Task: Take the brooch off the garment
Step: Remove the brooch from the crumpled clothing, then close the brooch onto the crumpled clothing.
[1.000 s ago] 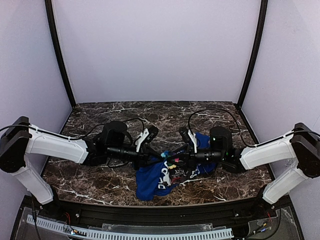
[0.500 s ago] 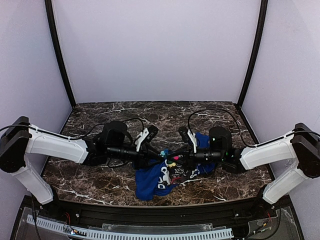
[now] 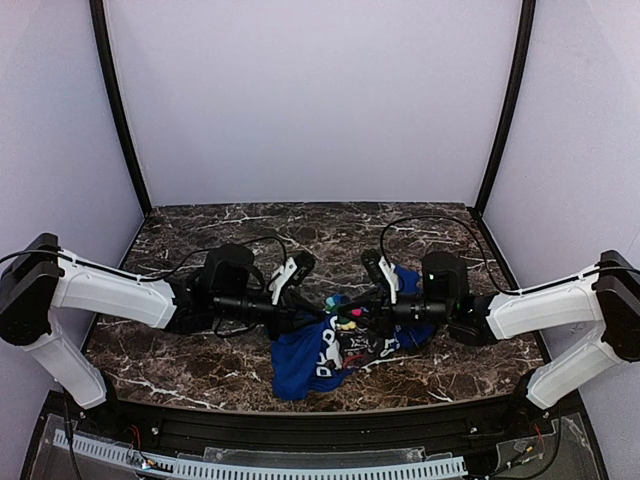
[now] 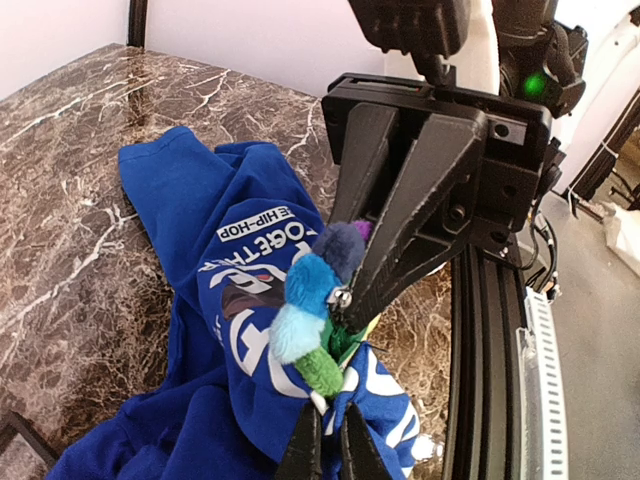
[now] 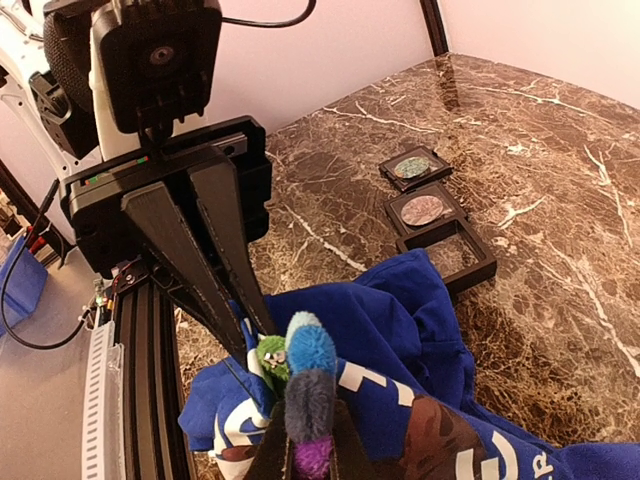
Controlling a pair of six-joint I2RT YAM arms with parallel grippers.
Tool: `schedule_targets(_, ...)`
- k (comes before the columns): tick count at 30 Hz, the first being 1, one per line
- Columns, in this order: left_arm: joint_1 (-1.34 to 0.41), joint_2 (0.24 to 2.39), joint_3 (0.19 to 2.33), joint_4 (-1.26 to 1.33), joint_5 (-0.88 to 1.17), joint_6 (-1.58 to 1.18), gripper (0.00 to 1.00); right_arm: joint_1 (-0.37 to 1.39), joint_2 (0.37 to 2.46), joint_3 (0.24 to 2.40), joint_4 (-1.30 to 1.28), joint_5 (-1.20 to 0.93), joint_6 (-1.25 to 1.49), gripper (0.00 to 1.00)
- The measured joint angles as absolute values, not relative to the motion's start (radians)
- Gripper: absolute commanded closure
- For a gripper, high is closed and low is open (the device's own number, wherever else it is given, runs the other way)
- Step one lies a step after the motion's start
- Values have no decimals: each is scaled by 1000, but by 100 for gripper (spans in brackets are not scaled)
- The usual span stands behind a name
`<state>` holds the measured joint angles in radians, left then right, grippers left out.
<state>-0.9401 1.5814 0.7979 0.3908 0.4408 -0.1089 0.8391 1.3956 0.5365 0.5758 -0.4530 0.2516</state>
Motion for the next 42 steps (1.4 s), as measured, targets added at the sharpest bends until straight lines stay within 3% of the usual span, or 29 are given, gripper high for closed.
schedule_targets(23,-941,1544,775,402,410,-113,99,844,1338,474,513,-327,245,100)
schedule_targets(33,-942,1531,747,418,430,-113,98,844,1221,446,498,-339,248,100)
schedule_targets(35,-949,1553,754,418,450,-110,91,845,1197,446,500,-371,246,100)
schedule_targets(38,-972,1591,765,413,476,-98,56,849,1179,446,501,-423,244,100)
schedule_targets(39,-976,1595,765,408,480,-91,51,850,1176,446,501,-434,244,100)
schedule_targets(42,-988,1593,764,400,480,-78,22,857,1172,446,501,-461,244,100)
